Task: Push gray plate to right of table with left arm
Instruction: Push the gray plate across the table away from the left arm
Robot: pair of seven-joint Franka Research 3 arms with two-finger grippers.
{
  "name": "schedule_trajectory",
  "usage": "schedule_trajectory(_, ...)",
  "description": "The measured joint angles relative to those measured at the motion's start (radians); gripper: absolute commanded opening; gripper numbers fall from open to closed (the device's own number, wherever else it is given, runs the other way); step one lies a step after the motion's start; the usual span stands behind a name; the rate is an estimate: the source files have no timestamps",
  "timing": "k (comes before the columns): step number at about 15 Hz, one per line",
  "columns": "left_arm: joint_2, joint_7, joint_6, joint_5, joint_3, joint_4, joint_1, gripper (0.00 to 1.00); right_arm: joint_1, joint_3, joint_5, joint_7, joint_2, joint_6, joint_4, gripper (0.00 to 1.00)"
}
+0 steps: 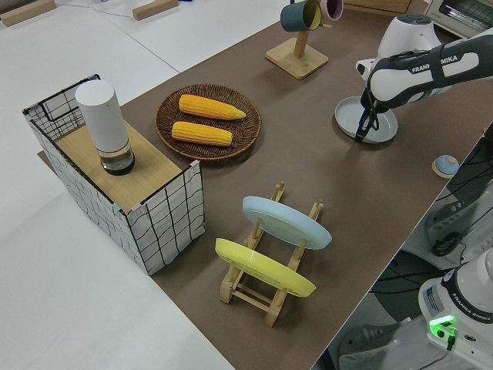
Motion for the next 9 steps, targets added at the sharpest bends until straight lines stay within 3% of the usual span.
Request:
schedule_trajectory(4,0.037,-0.162,0.001,0.001,-0.042,0.045,-0.072,0.00,0.000,0.000,0.000,0.000,0.000,0.000,0.000,0.983)
schedule_trajectory(9,0.132,-0.365,-0.001,0.003,-0.153,0.162,-0.095,0.00,0.000,0.000,0.000,0.000,0.000,0.000,0.000,0.983)
